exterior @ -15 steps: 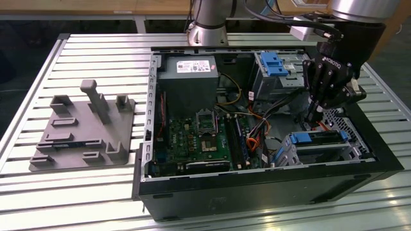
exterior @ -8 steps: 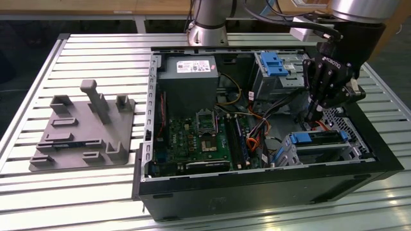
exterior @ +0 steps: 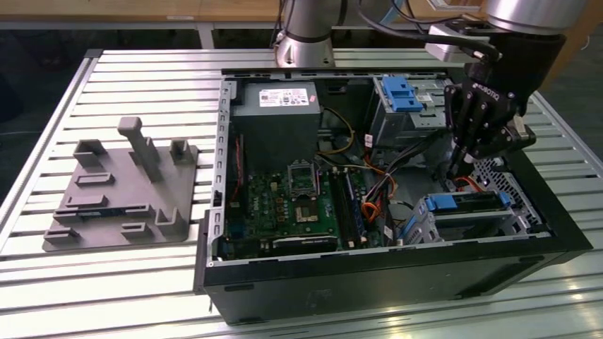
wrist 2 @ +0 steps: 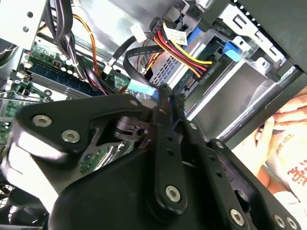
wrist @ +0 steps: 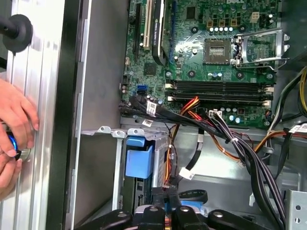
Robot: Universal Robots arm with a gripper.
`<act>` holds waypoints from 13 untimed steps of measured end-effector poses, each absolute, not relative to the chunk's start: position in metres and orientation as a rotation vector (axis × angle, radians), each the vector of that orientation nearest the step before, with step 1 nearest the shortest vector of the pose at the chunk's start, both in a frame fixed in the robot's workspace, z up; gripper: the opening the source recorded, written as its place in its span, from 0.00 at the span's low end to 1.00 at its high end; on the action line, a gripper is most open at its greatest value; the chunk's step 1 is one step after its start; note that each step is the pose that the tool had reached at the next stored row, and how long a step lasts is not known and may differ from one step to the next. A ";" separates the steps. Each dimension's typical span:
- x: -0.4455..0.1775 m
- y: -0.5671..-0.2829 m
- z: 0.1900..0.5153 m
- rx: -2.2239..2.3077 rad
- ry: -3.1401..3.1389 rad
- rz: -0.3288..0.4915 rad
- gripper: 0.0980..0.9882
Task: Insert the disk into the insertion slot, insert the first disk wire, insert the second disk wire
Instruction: 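Insert the second disk wire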
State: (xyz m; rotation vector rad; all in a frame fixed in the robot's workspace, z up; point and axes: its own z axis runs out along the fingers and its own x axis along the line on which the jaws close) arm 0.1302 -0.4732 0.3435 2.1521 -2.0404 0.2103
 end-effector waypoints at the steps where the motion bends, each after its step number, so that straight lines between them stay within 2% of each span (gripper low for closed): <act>1: 0.130 -0.473 0.344 2.155 -2.043 0.208 0.13; 13: 0.129 -0.476 0.344 2.176 -2.064 0.181 0.13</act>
